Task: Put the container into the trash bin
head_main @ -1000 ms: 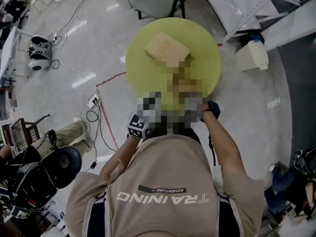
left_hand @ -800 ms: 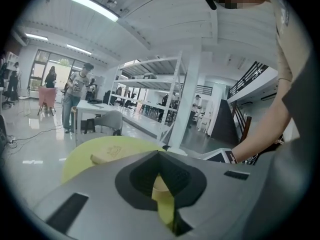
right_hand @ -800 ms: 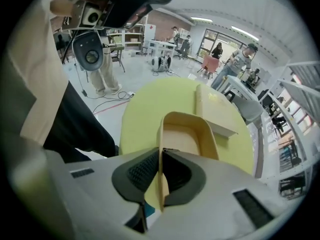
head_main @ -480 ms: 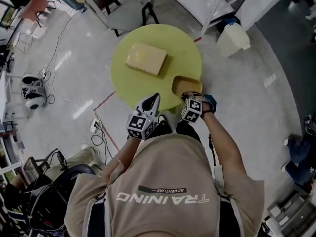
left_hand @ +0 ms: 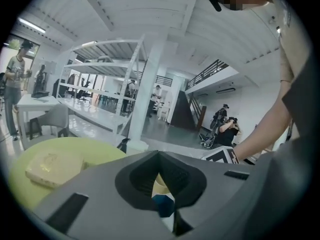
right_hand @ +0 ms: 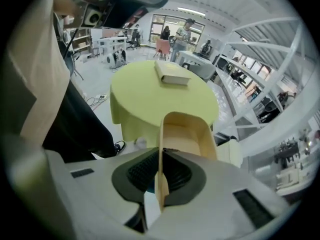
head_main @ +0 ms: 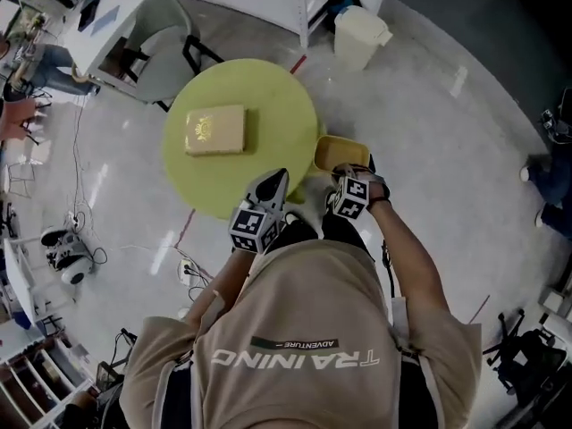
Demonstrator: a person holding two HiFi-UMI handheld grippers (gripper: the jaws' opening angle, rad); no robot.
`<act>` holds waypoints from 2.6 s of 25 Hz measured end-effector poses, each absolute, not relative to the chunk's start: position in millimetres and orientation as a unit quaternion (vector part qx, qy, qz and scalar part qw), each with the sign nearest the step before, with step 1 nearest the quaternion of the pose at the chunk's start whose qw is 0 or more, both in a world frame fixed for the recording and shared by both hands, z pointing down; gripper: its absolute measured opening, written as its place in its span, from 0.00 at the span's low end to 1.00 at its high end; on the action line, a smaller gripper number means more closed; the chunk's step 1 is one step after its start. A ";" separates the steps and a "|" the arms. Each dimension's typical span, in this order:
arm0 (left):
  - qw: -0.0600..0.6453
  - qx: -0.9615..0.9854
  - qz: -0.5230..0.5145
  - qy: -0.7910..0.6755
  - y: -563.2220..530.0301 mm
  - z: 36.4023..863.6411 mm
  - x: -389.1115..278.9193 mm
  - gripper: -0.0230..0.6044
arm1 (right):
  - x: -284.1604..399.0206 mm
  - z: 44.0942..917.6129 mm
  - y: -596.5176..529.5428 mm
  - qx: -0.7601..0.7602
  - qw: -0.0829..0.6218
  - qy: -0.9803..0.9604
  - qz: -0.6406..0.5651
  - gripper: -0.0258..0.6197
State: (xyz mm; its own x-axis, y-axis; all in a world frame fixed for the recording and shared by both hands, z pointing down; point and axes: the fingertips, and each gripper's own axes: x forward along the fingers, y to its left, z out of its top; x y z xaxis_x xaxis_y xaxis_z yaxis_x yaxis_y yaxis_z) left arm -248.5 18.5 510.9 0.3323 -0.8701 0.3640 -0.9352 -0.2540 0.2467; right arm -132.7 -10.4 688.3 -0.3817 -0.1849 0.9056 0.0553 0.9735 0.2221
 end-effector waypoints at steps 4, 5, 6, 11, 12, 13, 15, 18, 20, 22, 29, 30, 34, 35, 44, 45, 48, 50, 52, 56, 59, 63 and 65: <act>0.215 0.811 0.092 -0.536 2.9 511.7 -214.1 0.04 | -91.7 692.6 -10.6 0.068 0.563 -0.820 -0.077 0.08; 0.215 0.815 0.095 -0.530 -0.7 512.2 -206.2 0.04 | -82.6 693.6 -11.7 0.074 0.564 -0.820 -0.071 0.08; 0.214 0.817 0.096 -0.526 -4.0 513.0 -199.6 0.04 | -74.7 694.5 -12.5 0.079 0.564 -0.819 -0.066 0.08; 0.213 0.825 0.100 -0.514 -18.9 516.5 -167.2 0.04 | -43.3 699.0 -21.1 0.098 0.560 -0.821 -0.050 0.08; 0.211 0.827 0.102 -0.511 -23.8 516.6 -159.0 0.04 | -36.1 700.7 -25.3 0.098 0.559 -0.822 -0.049 0.08; 0.210 0.828 0.103 -0.510 -29.5 516.5 -151.1 0.04 | -28.7 702.6 -30.2 0.098 0.559 -0.822 -0.048 0.08; 0.209 0.828 0.108 -0.508 -40.7 517.0 -136.2 0.04 | -13.7 706.6 -39.4 0.098 0.558 -0.823 -0.043 0.08; 0.212 0.828 0.118 -0.506 -54.9 518.4 -115.4 0.04 | 7.8 711.8 -47.9 0.096 0.554 -0.826 -0.032 0.08; 0.218 0.826 0.120 -0.506 -66.1 520.8 -103.9 0.04 | 18.8 716.5 -55.4 0.095 0.552 -0.828 -0.029 0.08; 0.220 0.824 0.127 -0.507 -77.7 526.4 -93.5 0.04 | 26.7 724.2 -63.1 0.093 0.551 -0.829 -0.027 0.08; 0.223 0.826 0.145 -0.497 -105.4 538.8 -55.2 0.04 | 39.7 739.3 -65.0 0.075 0.549 -0.832 -0.002 0.08; 0.224 0.827 0.148 -0.493 -108.4 540.6 -51.4 0.04 | 39.2 741.7 -64.6 0.075 0.548 -0.833 0.003 0.08; 0.234 0.835 0.146 -0.476 -115.2 551.0 -41.4 0.04 | 39.2 753.3 -58.5 0.071 0.552 -0.831 0.020 0.08; 0.237 0.836 0.147 -0.473 -116.5 555.1 -40.6 0.04 | 40.3 757.5 -57.2 0.070 0.555 -0.828 0.024 0.08; 0.284 0.820 0.162 -0.469 -124.1 634.0 -44.7 0.04 | 39.5 840.2 -45.6 0.061 0.578 -0.812 0.062 0.08; 0.285 0.819 0.167 -0.470 -126.0 644.8 -43.8 0.04 | 37.9 852.7 -45.8 0.059 0.579 -0.811 0.062 0.08; 0.290 0.815 0.175 -0.469 -133.2 675.3 -38.1 0.04 | 33.2 883.6 -49.9 0.051 0.580 -0.810 0.073 0.08; 0.302 0.813 0.176 -0.466 -137.1 699.2 -33.5 0.04 | 30.0 903.9 -53.5 0.047 0.580 -0.809 0.085 0.08; 0.322 0.809 0.178 -0.459 -137.3 726.4 -27.8 0.04 | 29.2 925.0 -55.8 0.044 0.583 -0.806 0.093 0.08; 0.344 0.801 0.201 -0.448 -132.5 780.2 -23.0 0.04 | 26.7 969.4 -59.3 0.043 0.587 -0.802 0.101 0.08; 0.355 0.792 0.216 -0.447 -135.6 828.4 -23.1 0.04 | 27.7 1011.1 -66.8 0.038 0.586 -0.803 0.104 0.08; 0.366 0.783 0.234 -0.445 -134.4 879.2 -26.3 0.04 | 32.4 1060.3 -70.3 0.023 0.591 -0.799 0.106 0.08; 0.370 0.779 0.241 -0.445 -135.5 902.5 -36.3 0.04 | 25.8 1081.6 -75.6 0.026 0.590 -0.799 0.118 0.08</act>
State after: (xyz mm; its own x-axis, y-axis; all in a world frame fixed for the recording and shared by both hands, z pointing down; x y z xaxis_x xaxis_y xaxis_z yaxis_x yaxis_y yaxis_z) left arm -36.3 -135.5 902.5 0.4882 -0.5148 0.7047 -0.8715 -0.3296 0.3630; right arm 25.8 -75.6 1081.6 -0.3032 0.0980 0.9479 -0.1797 0.9710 -0.1578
